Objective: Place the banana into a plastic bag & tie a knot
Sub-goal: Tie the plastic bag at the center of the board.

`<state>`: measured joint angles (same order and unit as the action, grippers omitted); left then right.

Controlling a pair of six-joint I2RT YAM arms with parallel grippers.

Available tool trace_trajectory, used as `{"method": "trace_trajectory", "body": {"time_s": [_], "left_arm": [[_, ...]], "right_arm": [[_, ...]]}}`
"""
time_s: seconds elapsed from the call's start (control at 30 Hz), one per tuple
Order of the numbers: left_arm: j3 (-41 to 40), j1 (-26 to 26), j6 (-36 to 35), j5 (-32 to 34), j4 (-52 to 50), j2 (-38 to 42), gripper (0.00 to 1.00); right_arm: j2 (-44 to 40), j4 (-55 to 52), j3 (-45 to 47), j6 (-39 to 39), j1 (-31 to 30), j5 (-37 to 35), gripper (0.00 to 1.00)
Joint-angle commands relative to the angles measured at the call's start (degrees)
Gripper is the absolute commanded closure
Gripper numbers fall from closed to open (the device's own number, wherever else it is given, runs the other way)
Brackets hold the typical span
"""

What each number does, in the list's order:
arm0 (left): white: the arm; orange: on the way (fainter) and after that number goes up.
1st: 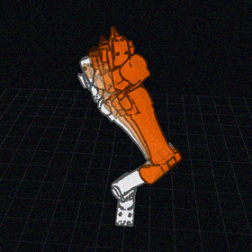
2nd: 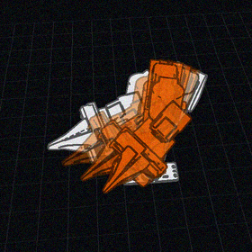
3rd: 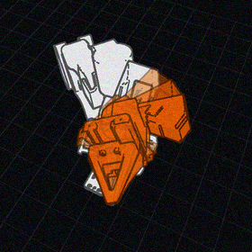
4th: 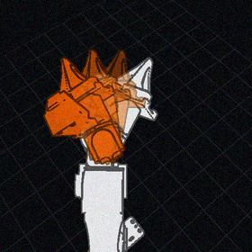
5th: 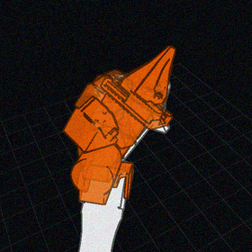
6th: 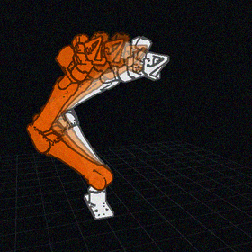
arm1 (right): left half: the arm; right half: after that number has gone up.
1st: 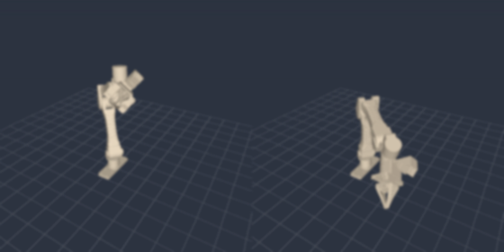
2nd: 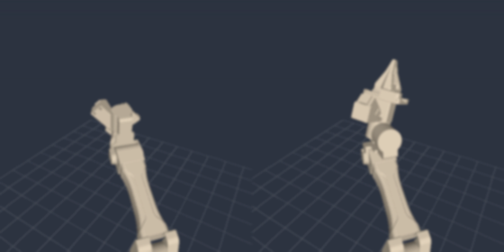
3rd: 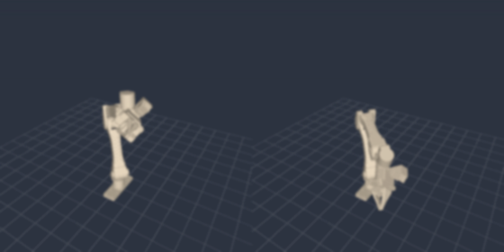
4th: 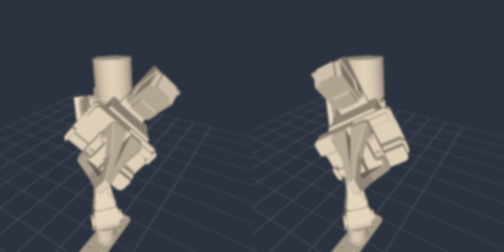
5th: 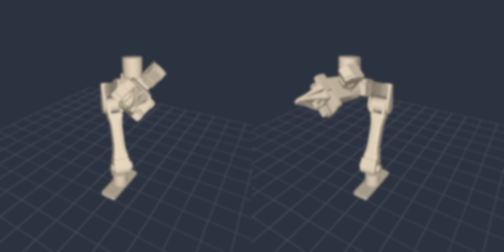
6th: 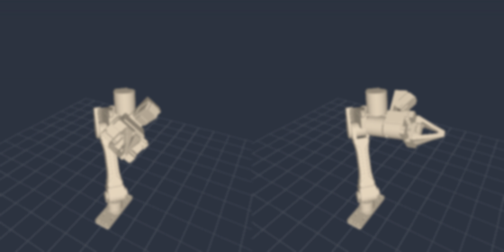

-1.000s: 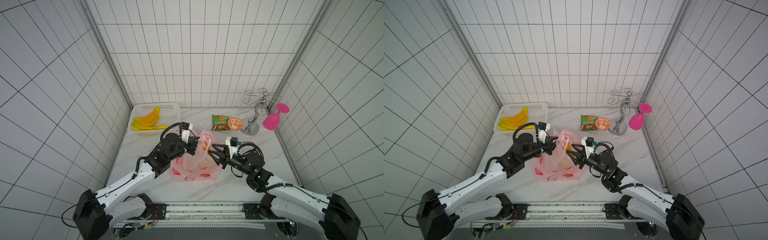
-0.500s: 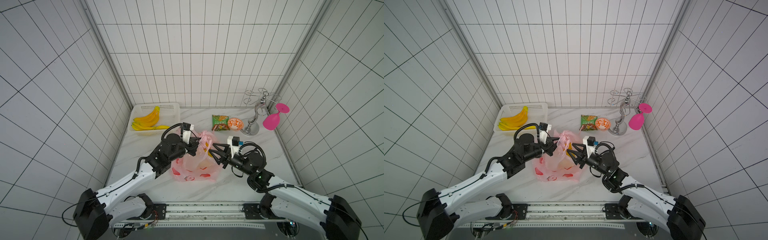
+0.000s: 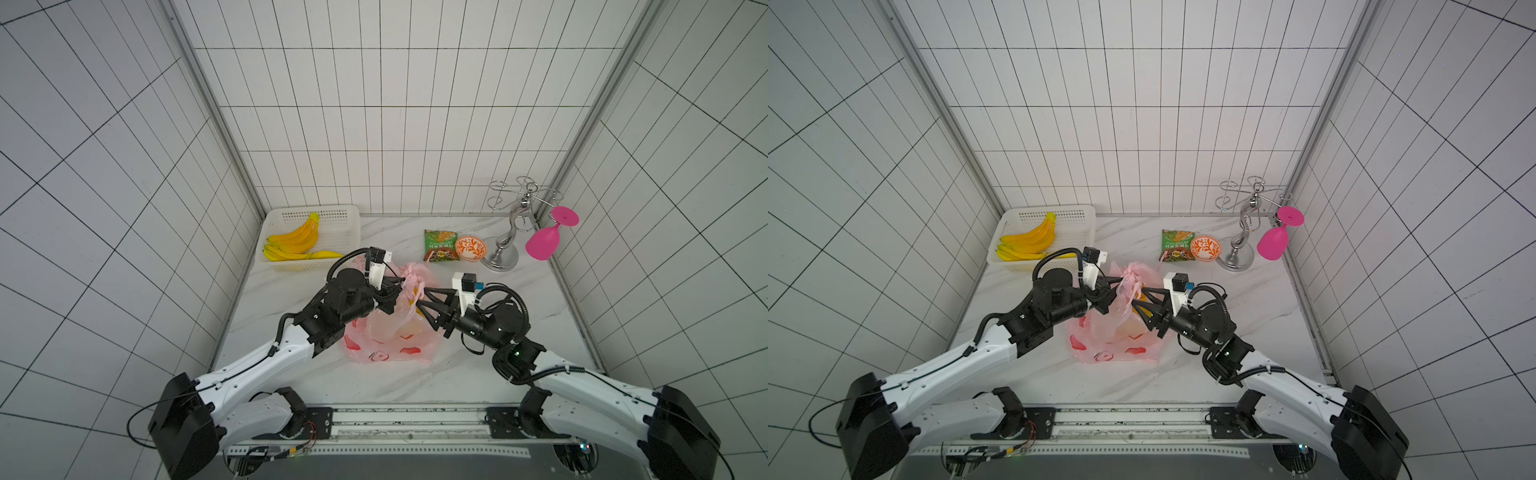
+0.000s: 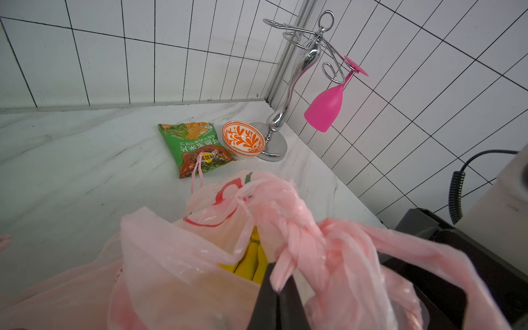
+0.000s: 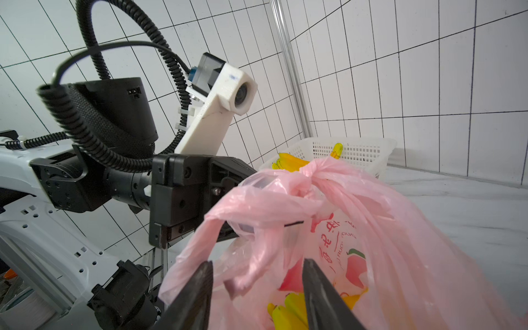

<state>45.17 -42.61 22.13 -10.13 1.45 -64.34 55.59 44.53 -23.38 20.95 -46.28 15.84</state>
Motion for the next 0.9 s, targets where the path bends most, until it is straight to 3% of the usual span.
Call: {"method": "trace_trajectory", "body": {"time_s": [0.0, 0.17, 0.27, 0.37, 0.4, 0.6, 0.87], "left_arm": [[0.5, -0.3, -0.8, 1.2, 0.1, -0.5, 1.00], [0.8, -1.3, -1.3, 1.5, 0.2, -0.4, 1.00], [0.8, -1.6, -1.2, 1.3, 0.2, -0.4, 1.00], [0.8, -1.6, -1.2, 1.5, 0.0, -0.1, 1.00], [0.9, -1.6, -1.3, 2.0, -0.5, 0.2, 1.00], [-0.3, -1.0, -1.4, 6.7, -0.6, 3.9, 1.00], [0.7, 3.0, -0.5, 6.4, -1.6, 5.8, 1.00]], "right_arm": [[-0.2, 2.1, -3.3, 0.6, -0.7, 0.7, 0.47], [0.1, 1.3, -3.6, 0.7, -0.7, -1.0, 0.54], [0.5, 0.8, -4.0, 0.4, -0.7, -1.1, 0.71], [0.1, -0.8, -4.1, 0.2, -0.7, -2.2, 0.98], [-0.5, -2.2, -4.1, 0.1, -0.7, -3.4, 1.00], [-7.2, -15.2, -3.3, -3.0, -0.3, -14.8, 1.00], [-12.4, -25.2, -3.5, -5.3, 1.1, -21.4, 1.00]]}}
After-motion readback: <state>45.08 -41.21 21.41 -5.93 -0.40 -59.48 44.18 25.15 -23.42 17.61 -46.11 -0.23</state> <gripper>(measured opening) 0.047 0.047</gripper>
